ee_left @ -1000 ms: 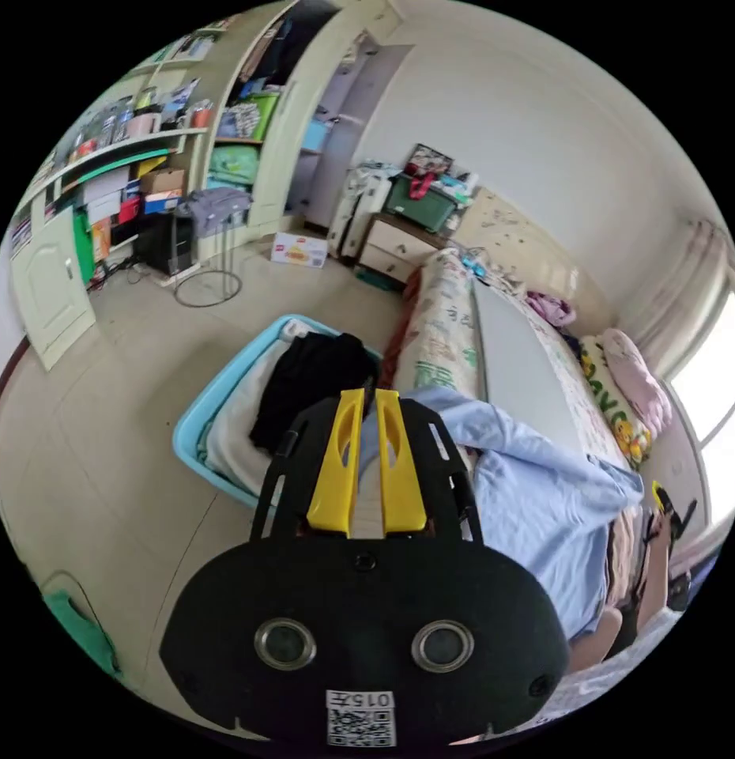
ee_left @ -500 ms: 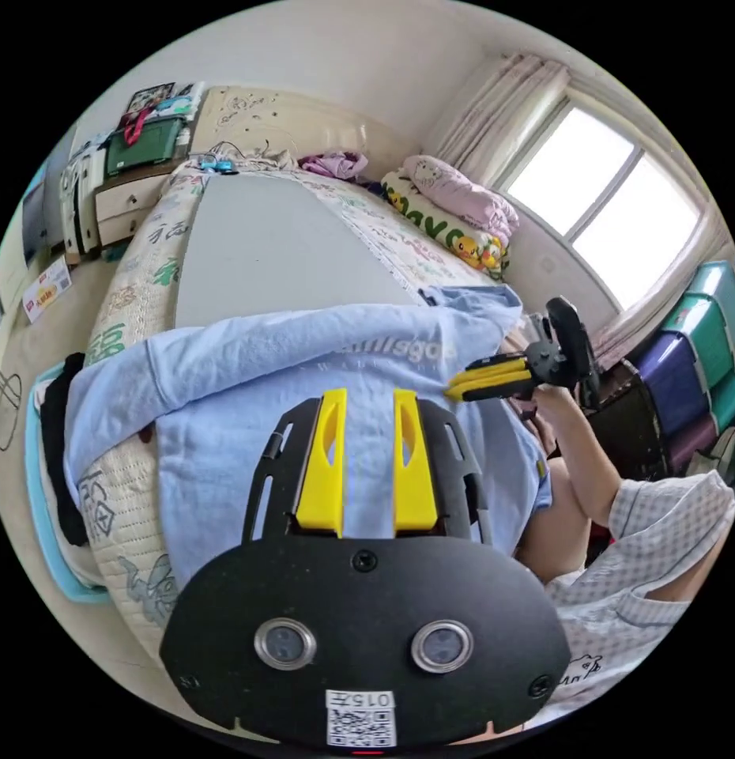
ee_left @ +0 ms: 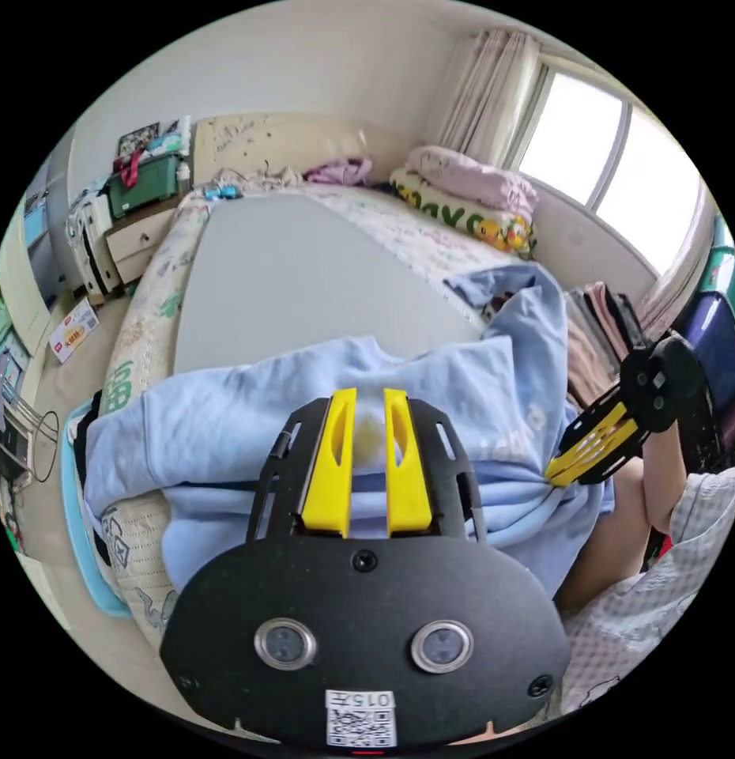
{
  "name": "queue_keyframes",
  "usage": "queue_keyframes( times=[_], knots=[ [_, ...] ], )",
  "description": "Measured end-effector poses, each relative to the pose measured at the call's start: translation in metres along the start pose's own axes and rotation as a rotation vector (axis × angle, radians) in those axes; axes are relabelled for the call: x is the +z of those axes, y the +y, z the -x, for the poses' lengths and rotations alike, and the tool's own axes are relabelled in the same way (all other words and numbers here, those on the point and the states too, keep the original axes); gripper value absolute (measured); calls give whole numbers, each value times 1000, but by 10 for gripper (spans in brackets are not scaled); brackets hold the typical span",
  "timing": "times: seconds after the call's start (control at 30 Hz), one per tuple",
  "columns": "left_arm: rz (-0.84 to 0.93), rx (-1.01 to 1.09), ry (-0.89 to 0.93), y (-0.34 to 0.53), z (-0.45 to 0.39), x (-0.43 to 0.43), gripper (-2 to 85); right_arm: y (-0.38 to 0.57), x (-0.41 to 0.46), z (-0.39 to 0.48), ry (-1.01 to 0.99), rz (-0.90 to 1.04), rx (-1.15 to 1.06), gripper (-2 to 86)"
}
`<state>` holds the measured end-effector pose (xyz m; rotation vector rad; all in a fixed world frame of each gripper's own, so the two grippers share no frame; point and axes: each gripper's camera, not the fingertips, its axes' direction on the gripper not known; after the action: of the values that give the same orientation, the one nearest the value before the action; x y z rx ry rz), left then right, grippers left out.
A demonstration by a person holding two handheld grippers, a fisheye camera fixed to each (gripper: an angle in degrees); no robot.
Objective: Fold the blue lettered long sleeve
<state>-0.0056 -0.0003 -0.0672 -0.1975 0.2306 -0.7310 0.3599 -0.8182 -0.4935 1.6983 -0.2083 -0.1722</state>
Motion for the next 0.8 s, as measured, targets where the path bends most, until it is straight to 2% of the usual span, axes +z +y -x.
queue_keyframes(
  times=[0.03, 0.13, 0.23, 0.27, 0.3, 0.37, 0.43, 0.5, 0.53, 0.6, 0.67, 0.73, 0.8],
  knots=[
    [147, 7, -11, 2, 1, 25, 56, 0, 0, 0, 3, 3, -1, -2],
    [214, 34, -70, 11, -3, 26, 28, 7, -14, -7, 38, -45, 24, -3],
    [264, 69, -112, 22, -9, 23, 16, 30, -61, -22, 110, -360, 108, -5],
    [274, 79, -124, 26, -10, 23, 14, 41, -75, -39, 209, -513, 273, -6],
    [277, 83, -129, 28, -10, 22, 13, 50, -79, -60, 302, -578, 433, -6],
    [280, 96, -139, 36, -10, 21, 12, 55, -69, -91, 422, -523, 604, -5],
    [275, 97, -139, 42, -8, 18, 15, 52, -47, -118, 416, -362, 675, -6],
    [243, 81, -124, 48, -2, 12, 20, 48, -21, -128, 285, -182, 615, -9],
    [188, 42, -112, 52, 5, 3, 29, 48, -19, -125, 263, -163, 586, -9],
    [19, -47, -108, 58, 20, -22, 46, 50, -22, -101, 277, -103, 465, -9],
    [-185, -124, -45, 66, 38, -49, 57, 56, -30, -80, 208, -125, 372, -6],
    [-239, -144, 2, 68, 46, -51, 60, 60, -37, -60, 126, -181, 271, -7],
    [-203, -142, 25, 67, 48, -40, 63, 54, -33, -49, 88, -116, 174, -9]
  ],
)
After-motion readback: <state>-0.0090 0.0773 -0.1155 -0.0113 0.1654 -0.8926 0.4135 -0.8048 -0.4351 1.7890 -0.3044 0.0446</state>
